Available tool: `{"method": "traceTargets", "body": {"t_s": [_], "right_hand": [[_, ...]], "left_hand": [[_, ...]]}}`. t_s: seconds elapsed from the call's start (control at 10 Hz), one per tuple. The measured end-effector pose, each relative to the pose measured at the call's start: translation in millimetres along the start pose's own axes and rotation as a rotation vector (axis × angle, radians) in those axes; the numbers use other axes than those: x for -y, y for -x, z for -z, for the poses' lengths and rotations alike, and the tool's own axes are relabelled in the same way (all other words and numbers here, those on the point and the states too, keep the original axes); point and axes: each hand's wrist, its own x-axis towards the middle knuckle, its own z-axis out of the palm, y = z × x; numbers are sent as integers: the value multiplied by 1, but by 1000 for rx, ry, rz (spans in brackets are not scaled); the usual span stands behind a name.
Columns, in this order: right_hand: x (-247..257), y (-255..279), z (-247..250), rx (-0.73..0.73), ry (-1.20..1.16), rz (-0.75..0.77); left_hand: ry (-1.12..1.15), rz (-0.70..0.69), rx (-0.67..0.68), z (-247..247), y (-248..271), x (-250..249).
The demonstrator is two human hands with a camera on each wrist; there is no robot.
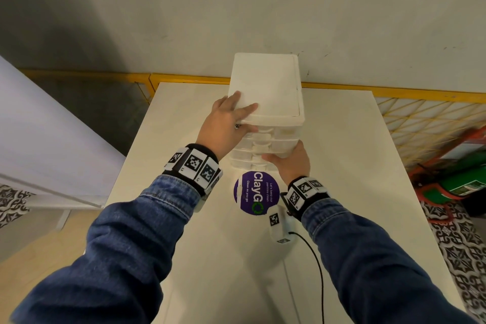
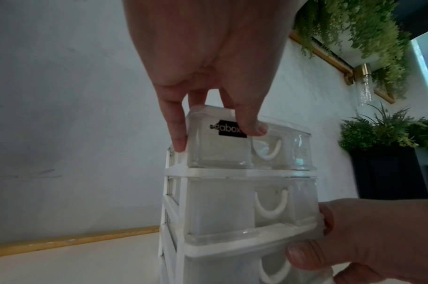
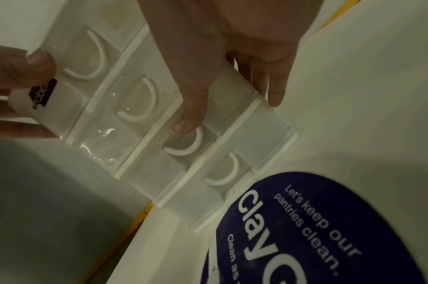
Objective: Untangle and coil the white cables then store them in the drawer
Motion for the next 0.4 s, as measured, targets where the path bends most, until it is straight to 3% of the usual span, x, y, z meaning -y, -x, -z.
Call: {"method": "traceTargets", "body": {"t_s": [0.2,0.4], "right_hand": [[-3,-1,3,52,33,3],[-29,6,23,222,225,-84]], "left_hand": [[16,15,25,2,3,-3],[75,64,33,6,17,-7]]}}
